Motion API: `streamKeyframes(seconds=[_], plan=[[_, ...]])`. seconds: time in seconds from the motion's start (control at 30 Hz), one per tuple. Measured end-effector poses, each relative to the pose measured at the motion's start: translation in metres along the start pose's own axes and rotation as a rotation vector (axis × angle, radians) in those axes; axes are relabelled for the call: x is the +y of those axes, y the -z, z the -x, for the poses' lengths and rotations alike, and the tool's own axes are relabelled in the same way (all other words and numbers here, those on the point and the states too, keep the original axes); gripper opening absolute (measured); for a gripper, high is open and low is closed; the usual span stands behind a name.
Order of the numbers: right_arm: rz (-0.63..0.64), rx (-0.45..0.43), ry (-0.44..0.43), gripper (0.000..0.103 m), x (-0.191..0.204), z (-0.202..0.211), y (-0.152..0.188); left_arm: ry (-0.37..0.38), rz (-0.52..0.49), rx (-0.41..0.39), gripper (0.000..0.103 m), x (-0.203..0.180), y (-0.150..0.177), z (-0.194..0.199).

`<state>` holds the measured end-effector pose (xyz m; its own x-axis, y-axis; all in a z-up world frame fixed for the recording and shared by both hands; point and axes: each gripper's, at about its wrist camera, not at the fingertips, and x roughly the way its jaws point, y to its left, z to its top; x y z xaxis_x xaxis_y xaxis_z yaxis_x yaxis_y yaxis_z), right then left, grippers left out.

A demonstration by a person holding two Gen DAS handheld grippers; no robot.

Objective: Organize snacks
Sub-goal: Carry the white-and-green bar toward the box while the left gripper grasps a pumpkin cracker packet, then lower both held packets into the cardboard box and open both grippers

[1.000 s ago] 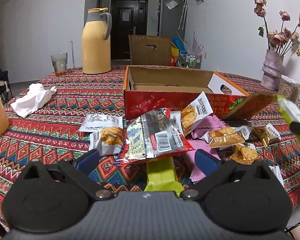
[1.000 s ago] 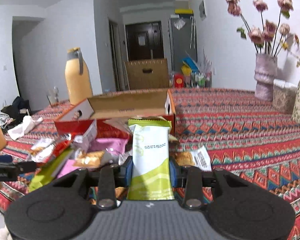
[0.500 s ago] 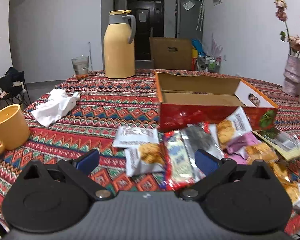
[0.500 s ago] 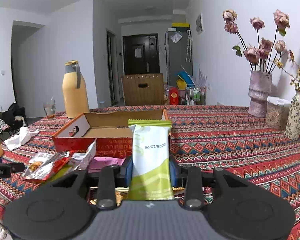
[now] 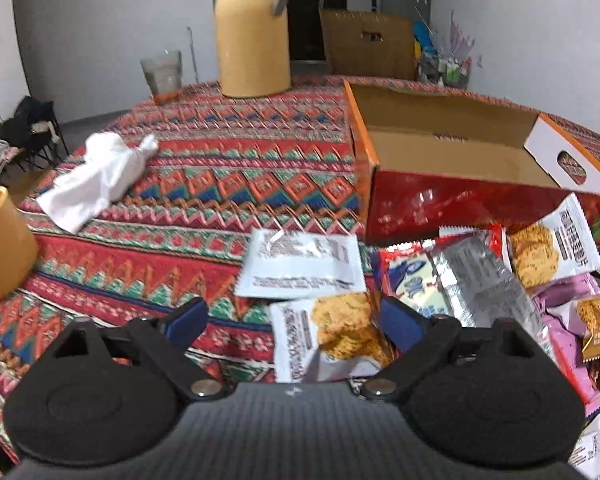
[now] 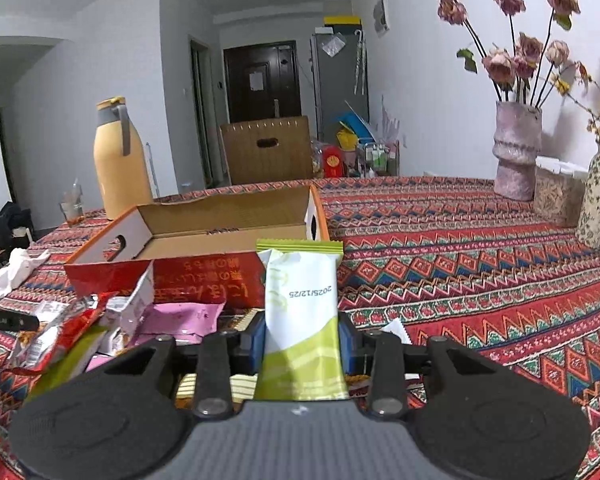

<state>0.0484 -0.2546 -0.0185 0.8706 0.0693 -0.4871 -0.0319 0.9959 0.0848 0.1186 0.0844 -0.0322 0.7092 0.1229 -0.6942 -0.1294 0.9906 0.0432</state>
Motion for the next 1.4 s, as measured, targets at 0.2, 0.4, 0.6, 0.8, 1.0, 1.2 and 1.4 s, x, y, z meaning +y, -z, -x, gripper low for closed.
streamKeyframes(seconds=[0.2, 0.4, 0.6, 0.8, 1.0, 1.2, 1.4], plan=[[-0.012, 0.012, -0.005, 0.035, -0.002, -0.009, 0.000, 0.075, 0.039, 0.046, 0.070, 0.002, 0.005, -0.008], [-0.015, 0.008, -0.009, 0.035, -0.003, -0.011, 0.000, 0.108, 0.052, 0.045, 0.050, 0.006, 0.011, -0.006], [-0.018, 0.005, -0.012, 0.035, -0.003, -0.010, 0.001, 0.102, 0.056, 0.026, 0.048, 0.008, 0.015, 0.001], [-0.016, -0.003, -0.015, 0.035, -0.002, -0.006, 0.002, 0.095, 0.041, -0.028, 0.042, 0.007, 0.015, 0.016], [-0.012, -0.015, -0.017, 0.035, 0.000, -0.003, 0.000, 0.093, 0.029, -0.087, 0.041, 0.004, 0.007, 0.031], [0.010, -0.046, -0.033, 0.035, 0.008, -0.005, -0.014, 0.098, 0.007, -0.161, 0.041, -0.007, -0.011, 0.047], [0.058, -0.113, -0.053, 0.035, 0.024, -0.014, -0.042, 0.110, -0.016, -0.240, 0.041, -0.025, -0.039, 0.058]])
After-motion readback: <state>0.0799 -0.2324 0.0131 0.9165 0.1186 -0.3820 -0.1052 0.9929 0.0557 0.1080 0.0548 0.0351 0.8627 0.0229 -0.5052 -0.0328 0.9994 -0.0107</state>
